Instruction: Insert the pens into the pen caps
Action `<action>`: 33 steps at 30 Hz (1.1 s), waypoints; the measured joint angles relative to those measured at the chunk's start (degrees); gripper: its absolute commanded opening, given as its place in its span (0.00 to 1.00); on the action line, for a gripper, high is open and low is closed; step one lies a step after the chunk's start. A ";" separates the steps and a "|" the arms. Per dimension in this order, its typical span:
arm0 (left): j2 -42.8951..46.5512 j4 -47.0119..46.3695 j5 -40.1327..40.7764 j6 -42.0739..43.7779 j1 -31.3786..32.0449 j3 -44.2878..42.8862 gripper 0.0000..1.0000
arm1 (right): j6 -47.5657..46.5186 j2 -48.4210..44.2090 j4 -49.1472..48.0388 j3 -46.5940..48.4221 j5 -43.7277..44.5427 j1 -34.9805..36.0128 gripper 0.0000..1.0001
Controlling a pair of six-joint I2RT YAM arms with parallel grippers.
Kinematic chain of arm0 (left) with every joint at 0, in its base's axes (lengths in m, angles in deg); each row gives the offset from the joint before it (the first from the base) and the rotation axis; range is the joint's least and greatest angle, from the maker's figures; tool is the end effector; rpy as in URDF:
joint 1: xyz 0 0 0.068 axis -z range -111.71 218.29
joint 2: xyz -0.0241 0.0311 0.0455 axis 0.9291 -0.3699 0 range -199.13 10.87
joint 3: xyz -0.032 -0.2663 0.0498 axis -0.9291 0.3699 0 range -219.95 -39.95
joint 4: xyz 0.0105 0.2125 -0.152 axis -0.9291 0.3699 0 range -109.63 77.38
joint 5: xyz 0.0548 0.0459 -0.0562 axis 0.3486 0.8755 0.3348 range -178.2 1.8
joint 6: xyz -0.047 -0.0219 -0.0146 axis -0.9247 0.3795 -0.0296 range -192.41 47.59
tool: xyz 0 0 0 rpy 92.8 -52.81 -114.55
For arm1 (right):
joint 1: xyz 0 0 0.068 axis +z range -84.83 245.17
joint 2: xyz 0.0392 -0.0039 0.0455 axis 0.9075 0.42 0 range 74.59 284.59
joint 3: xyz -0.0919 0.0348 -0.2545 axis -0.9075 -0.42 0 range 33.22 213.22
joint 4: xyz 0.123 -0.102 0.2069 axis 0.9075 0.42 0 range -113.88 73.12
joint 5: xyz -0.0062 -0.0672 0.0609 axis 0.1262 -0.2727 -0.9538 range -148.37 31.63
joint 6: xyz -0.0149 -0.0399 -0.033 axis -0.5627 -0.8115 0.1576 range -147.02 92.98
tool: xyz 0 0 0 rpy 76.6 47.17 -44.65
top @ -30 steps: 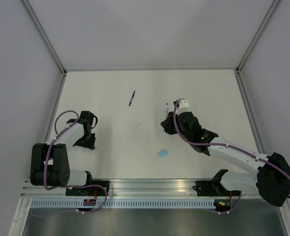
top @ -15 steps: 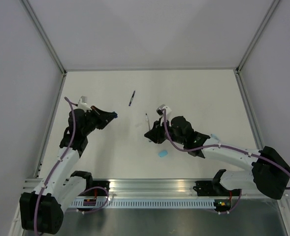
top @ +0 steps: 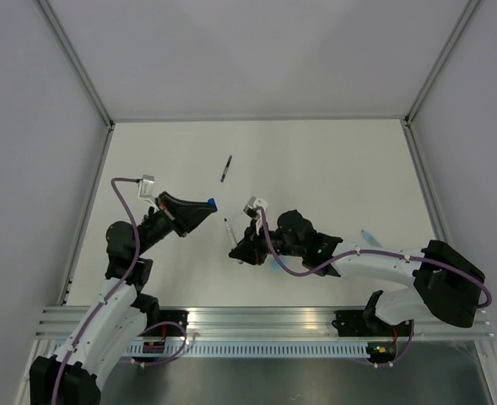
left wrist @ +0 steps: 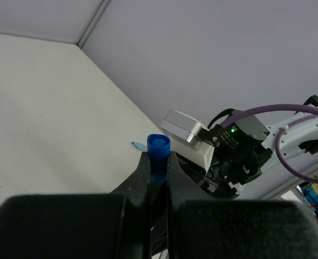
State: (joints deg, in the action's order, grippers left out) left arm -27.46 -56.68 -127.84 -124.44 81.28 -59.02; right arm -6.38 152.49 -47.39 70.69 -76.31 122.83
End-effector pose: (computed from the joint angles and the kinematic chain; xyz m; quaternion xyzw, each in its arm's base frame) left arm 0.1513 -0.0582 0.2841 0.0730 0.6140 -0.5769 0.5337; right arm 0.1475 0.2537 0.2271 -0.3399 0.7231 0.4684 0.3770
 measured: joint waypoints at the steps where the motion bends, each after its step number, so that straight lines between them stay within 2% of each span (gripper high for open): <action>1: 0.20 -0.63 -0.20 0.09 0.39 0.00 0.02 | -0.07 0.07 -0.04 0.00 -0.24 0.13 0.00; 14: -1.16 -2.58 -0.94 2.43 3.15 0.76 0.02 | -0.02 -1.18 -2.64 0.00 -1.57 0.68 0.00; 22: -3.93 -3.82 -0.37 4.04 7.13 0.92 0.02 | 0.07 -2.05 -2.67 -0.04 -1.44 0.72 0.00; 33: -4.57 -4.68 0.46 7.91 10.43 0.94 0.02 | 0.11 -6.88 -1.64 -2.10 3.23 1.05 0.00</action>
State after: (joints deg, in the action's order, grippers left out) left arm -32.03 -61.36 -127.38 -116.53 91.71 -58.08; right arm -6.27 145.61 -49.03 68.59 -73.07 123.88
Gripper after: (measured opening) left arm 0.075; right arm 0.247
